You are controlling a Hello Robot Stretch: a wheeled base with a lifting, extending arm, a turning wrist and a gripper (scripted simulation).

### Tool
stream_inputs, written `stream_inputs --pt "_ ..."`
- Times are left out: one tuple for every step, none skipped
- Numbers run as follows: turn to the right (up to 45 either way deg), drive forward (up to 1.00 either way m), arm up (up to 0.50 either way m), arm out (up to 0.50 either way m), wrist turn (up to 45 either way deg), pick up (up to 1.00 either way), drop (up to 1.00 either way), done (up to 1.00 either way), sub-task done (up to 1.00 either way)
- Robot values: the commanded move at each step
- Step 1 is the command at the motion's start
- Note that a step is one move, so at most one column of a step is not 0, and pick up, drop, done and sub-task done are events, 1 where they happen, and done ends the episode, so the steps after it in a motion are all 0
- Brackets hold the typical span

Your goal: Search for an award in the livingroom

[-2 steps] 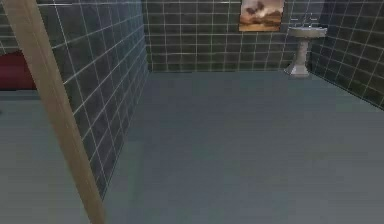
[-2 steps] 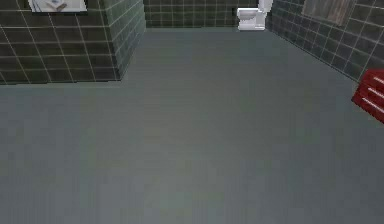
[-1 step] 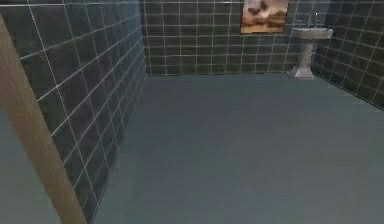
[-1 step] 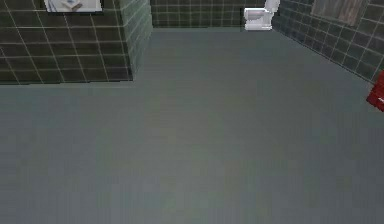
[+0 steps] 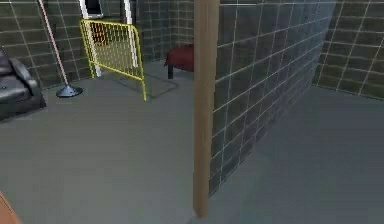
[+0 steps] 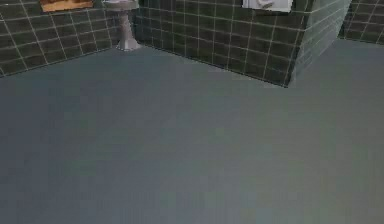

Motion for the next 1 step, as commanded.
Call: stream_inputs --pt "-24.0 0.0 0.0 0.0 0.0 0.0 0.0 0.0 0.0"
